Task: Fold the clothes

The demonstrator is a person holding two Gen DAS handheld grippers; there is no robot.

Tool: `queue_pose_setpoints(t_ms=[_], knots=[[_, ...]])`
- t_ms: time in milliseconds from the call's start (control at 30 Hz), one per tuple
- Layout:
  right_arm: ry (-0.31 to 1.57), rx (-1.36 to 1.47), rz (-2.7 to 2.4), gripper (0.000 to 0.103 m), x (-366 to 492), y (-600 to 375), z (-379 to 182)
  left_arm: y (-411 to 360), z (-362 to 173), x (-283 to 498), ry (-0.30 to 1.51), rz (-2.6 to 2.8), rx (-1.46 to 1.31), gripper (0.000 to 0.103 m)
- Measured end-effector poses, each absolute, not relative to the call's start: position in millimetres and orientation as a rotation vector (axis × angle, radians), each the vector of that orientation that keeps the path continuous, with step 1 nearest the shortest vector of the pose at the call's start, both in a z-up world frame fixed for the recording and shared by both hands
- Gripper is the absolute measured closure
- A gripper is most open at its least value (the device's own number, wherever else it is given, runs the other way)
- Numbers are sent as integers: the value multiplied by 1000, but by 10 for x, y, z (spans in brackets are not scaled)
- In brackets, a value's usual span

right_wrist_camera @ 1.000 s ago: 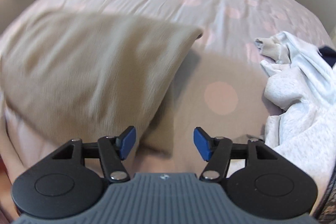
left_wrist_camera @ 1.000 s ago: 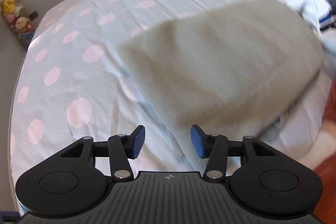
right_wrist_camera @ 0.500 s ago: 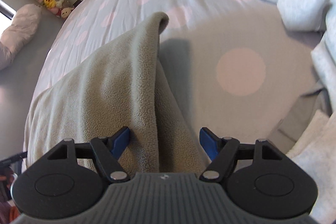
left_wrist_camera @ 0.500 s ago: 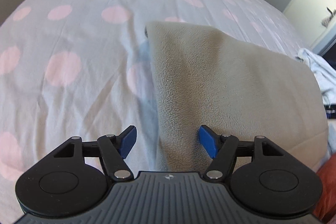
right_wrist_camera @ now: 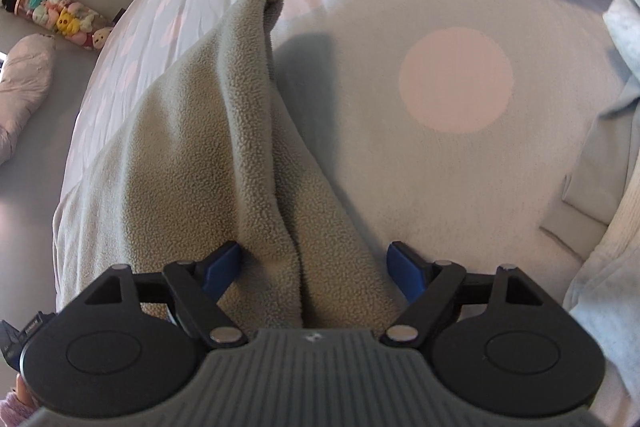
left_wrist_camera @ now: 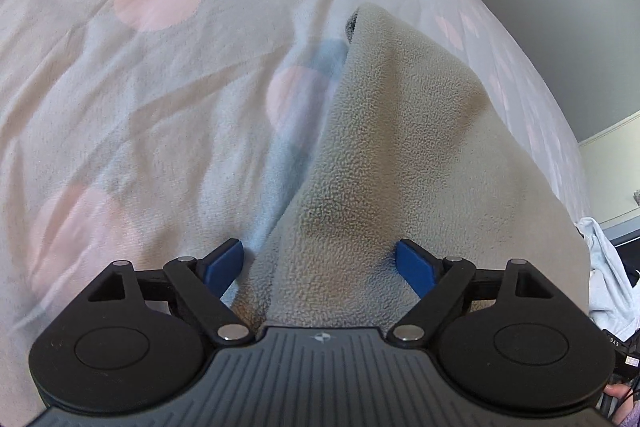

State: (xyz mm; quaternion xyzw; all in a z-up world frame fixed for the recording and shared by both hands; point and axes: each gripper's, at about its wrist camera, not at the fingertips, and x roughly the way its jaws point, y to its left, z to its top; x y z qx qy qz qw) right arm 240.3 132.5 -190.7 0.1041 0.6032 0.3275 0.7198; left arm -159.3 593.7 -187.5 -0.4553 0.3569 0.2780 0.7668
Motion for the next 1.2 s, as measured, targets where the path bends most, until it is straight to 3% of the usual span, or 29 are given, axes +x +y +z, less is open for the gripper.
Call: queue_pose_setpoints(t_ms=[200, 433, 633, 800, 900, 1200], knots=[[1315, 242, 716, 22, 2355, 1343, -1901, 5981, -1927, -1644, 732, 572, -1033, 22], [1240, 273, 778, 51, 2260, 1357, -1858, 6030, -1907, -1688, 702, 542, -1059, 40], [1256, 312, 779, 49, 2324, 1370, -1912, 6122, -1874, -1723, 695, 497, -1070, 47], [1269, 351, 773, 47, 2357, 1395, -1942, 6290, -1874, -1839, 646, 508, -1142, 40], [1265, 345, 772, 46, 2347, 1425, -1945, 6377, -1907, -1972, 611, 534, -1213, 31], [1266, 339, 765, 43, 2333, 1340, -1976, 6433, -2052, -1996, 611, 571, -1235, 30]])
